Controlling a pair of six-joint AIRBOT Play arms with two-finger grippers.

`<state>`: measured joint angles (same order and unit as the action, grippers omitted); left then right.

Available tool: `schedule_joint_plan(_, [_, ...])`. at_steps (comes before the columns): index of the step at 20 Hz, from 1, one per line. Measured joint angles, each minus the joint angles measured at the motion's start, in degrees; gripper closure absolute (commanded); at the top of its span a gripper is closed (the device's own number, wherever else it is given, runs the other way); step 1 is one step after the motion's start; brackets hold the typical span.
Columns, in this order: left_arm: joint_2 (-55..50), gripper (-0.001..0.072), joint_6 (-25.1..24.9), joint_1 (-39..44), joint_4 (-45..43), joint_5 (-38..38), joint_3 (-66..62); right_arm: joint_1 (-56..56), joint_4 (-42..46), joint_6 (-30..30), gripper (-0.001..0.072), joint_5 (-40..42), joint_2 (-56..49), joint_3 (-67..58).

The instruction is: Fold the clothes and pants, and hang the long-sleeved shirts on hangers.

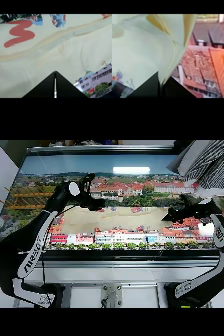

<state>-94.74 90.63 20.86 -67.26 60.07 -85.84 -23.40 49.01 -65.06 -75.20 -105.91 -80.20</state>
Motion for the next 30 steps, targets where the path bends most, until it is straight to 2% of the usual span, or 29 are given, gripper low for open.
schedule_joint_plan(7, [-12.35, 0.0697, -0.02, 4.76, 5.81, -3.52, -9.73, 4.46, 2.36, -7.43, 0.0706, -8.55, 10.54, -12.98])
schedule_joint_plan(11, [-21.07, 0.0697, -0.22, 8.52, 7.67, -1.38, -18.51, 10.62, 5.97, -12.22, 0.0707, -14.43, 12.94, -23.47])
schedule_joint_plan(16, [-28.96, 0.0696, -0.24, 11.87, 8.35, 3.08, -27.15, 18.71, 10.73, -16.04, 0.0707, -17.31, 13.66, -32.85])
schedule_joint_plan(23, [-29.77, 0.0696, -0.28, 10.78, 8.55, 6.03, -29.68, 27.02, 13.0, -19.04, 0.0707, -17.62, 13.84, -35.67])
schedule_joint_plan(30, [-21.86, 0.0696, -1.6, -1.05, 8.37, 9.07, -29.9, 36.52, 13.35, -25.88, 0.0707, -11.65, 13.35, -35.91])
